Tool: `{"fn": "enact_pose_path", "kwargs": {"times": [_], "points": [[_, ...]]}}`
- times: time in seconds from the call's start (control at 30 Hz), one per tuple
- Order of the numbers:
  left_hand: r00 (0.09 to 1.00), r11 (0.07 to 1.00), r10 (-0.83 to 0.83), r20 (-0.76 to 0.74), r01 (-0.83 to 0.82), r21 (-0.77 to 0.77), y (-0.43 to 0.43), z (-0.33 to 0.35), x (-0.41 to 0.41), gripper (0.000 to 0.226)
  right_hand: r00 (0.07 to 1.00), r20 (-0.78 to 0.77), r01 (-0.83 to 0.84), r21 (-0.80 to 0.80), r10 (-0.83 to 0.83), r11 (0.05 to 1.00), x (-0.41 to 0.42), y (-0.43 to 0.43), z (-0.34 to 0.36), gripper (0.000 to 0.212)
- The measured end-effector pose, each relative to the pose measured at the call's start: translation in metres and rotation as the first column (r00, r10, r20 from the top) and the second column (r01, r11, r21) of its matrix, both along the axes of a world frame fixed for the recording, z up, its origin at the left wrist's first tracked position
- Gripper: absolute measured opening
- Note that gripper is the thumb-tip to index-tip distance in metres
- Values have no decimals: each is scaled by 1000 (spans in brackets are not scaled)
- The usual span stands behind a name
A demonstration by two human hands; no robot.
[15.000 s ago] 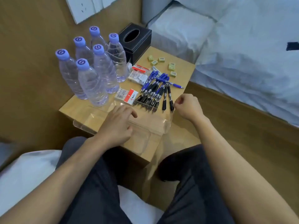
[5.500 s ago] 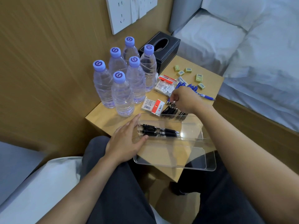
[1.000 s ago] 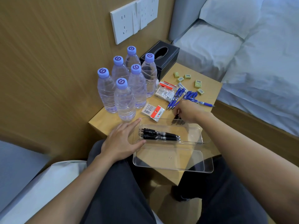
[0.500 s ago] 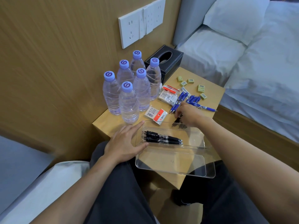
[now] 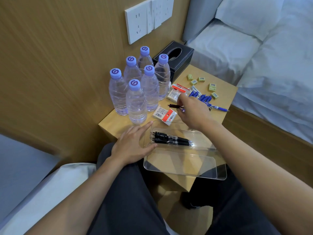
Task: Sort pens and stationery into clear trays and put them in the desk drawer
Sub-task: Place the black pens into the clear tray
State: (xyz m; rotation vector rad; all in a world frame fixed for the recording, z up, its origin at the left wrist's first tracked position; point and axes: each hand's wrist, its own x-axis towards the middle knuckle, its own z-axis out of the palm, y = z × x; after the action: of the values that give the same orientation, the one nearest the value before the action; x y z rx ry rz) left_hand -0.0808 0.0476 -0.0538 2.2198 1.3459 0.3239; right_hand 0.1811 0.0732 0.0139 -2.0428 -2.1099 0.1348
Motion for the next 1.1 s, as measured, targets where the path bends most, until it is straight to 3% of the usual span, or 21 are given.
{"fn": "enact_pose_path", "kwargs": {"times": [0.13, 0.3, 0.53, 0.83, 0.97, 1.1], "points": [[1000, 1000, 1, -6, 0, 12, -1, -1, 1, 85, 994, -34, -98, 115, 102, 989, -27, -29, 5, 12], [1000, 1000, 4, -7, -4, 30, 0, -2, 1, 83, 981, -22, -190, 14, 191, 982, -46, -54, -10, 14], [1000, 1000, 5, 10, -5, 18, 0, -1, 2, 85, 998, 28, -51, -152, 56, 987, -45, -56, -34, 17], [1000, 1000, -2, 7, 2, 11, 1, -3, 0, 86, 984, -158, 62, -87, -75, 994, -2, -36, -12, 10], [1000, 1000, 1, 6, -1, 14, 1, -3, 1, 86, 976, -141, 124, -265, -165, 956, 48, -10, -5, 19], [1000, 1000, -2, -1, 2, 15, 0, -3, 1, 86, 995, 9, 92, -427, -97, 900, 74, 5, -13, 35]]}}
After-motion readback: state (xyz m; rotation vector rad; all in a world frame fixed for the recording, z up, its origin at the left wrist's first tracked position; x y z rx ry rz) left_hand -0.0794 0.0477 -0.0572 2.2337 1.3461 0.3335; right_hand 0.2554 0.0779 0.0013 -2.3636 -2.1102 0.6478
